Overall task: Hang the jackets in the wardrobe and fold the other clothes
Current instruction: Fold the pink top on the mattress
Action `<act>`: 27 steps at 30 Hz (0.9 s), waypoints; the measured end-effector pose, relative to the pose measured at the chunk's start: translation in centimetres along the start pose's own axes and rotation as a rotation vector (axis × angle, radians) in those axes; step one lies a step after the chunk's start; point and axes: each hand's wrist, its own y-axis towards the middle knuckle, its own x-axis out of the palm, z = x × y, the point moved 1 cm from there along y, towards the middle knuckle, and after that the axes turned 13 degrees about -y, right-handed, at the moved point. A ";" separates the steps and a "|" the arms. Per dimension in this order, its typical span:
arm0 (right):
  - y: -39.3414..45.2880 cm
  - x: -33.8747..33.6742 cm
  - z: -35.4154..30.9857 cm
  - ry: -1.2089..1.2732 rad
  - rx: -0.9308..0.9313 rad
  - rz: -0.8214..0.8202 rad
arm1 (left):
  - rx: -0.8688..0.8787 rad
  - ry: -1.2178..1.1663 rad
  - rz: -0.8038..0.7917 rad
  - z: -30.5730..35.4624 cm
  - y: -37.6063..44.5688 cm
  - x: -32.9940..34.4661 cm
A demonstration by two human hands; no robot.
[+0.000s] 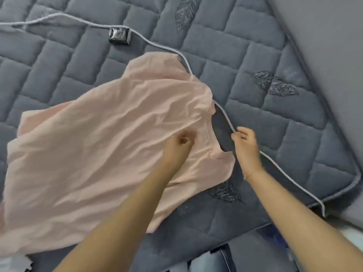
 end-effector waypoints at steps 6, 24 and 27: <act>-8.8 3.0 6.1 0.128 0.192 0.003 | 0.490 0.623 -0.053 5.7 9.7 -3.2; -13.5 -1.5 9.2 0.506 0.190 0.376 | 0.628 0.727 -0.098 14.4 10.3 -2.3; -10.7 -6.5 8.9 0.482 0.161 0.523 | 0.709 0.622 -0.079 18.1 10.0 2.3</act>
